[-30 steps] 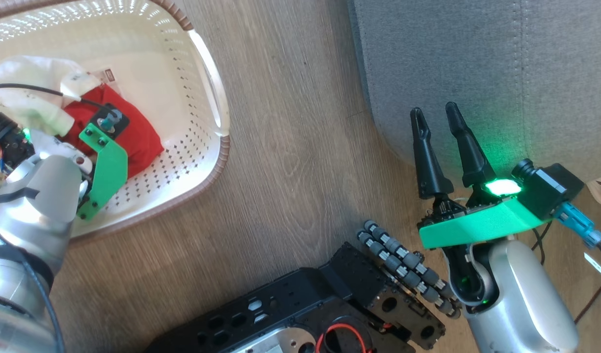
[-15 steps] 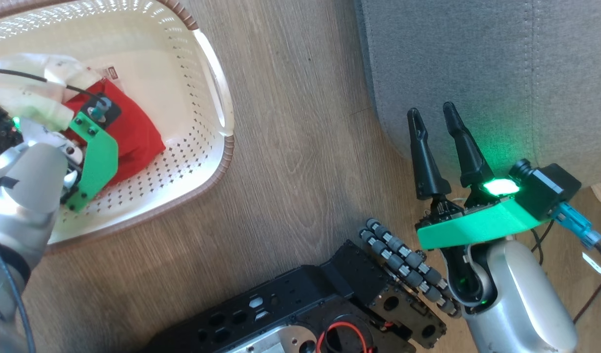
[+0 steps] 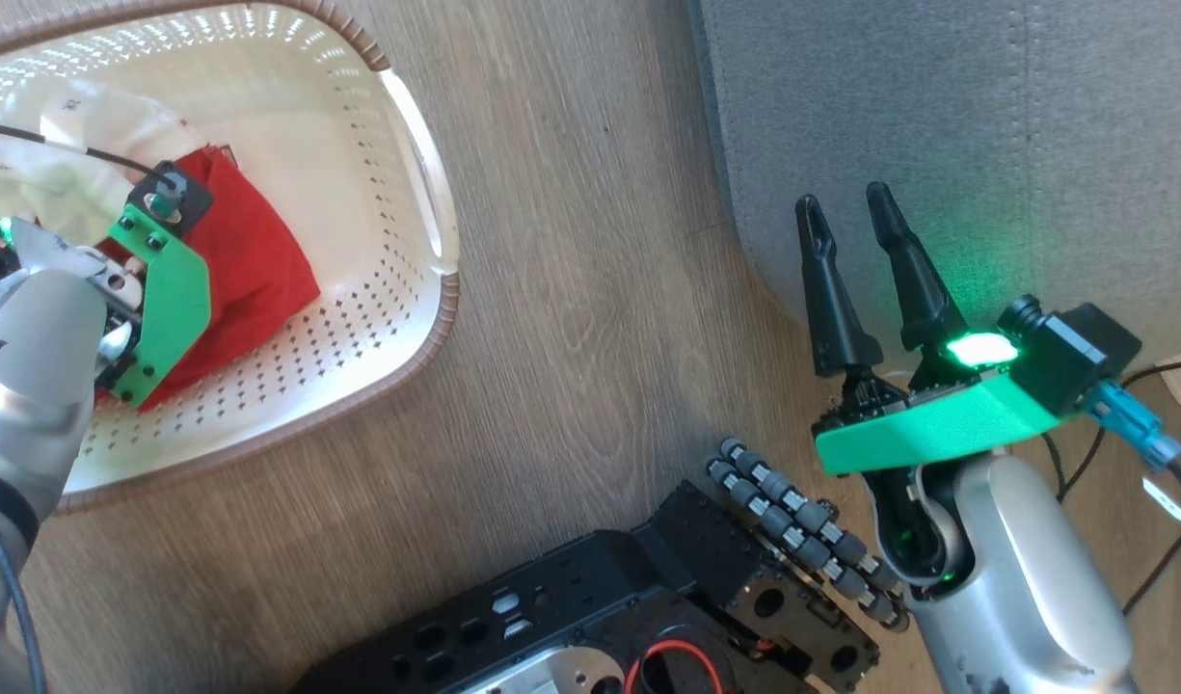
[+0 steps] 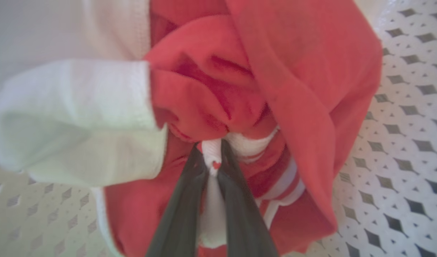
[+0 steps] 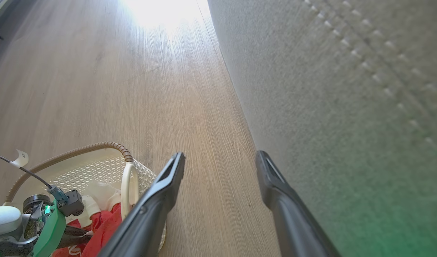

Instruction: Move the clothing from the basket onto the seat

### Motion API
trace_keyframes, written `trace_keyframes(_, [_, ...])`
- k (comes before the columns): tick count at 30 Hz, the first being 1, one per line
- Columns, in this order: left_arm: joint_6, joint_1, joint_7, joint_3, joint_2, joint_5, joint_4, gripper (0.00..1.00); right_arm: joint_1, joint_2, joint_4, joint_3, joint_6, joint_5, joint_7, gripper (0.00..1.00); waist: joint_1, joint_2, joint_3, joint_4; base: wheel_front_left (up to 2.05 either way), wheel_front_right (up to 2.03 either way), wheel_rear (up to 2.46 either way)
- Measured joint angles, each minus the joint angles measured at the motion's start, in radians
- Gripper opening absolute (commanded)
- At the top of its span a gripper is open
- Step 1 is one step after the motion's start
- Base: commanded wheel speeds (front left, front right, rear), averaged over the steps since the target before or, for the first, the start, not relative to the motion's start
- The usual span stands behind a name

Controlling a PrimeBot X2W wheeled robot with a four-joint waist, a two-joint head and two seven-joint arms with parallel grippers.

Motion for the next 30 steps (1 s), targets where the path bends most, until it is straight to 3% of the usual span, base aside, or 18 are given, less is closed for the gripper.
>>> trace_keyframes(13, [0.000, 0.010, -0.110, 0.013, -0.008, -0.103, 0.043, 0.00, -0.084, 0.000, 0.024, 0.008, 0.000, -0.001, 0.000, 1.00, 0.0000, 0.0000, -0.085, -0.013, 0.00, 0.00, 0.00])
trace_keyframes(23, [0.001, 0.089, -0.225, 0.049, -0.086, -0.167, 0.066, 0.00, -0.083, -0.001, 0.061, -0.035, 0.000, -0.049, 0.000, 1.00, 0.0000, 0.0000, -0.215, 0.025, 0.00, 0.00, 0.00])
trace_keyframes(30, [0.029, 0.171, -0.410, 0.081, -0.164, -0.203, 0.069, 0.00, -0.063, -0.002, 0.102, -0.063, 0.000, -0.082, 0.000, 1.00, -0.0001, 0.0000, -0.369, 0.083, 0.00, 0.00, 0.00])
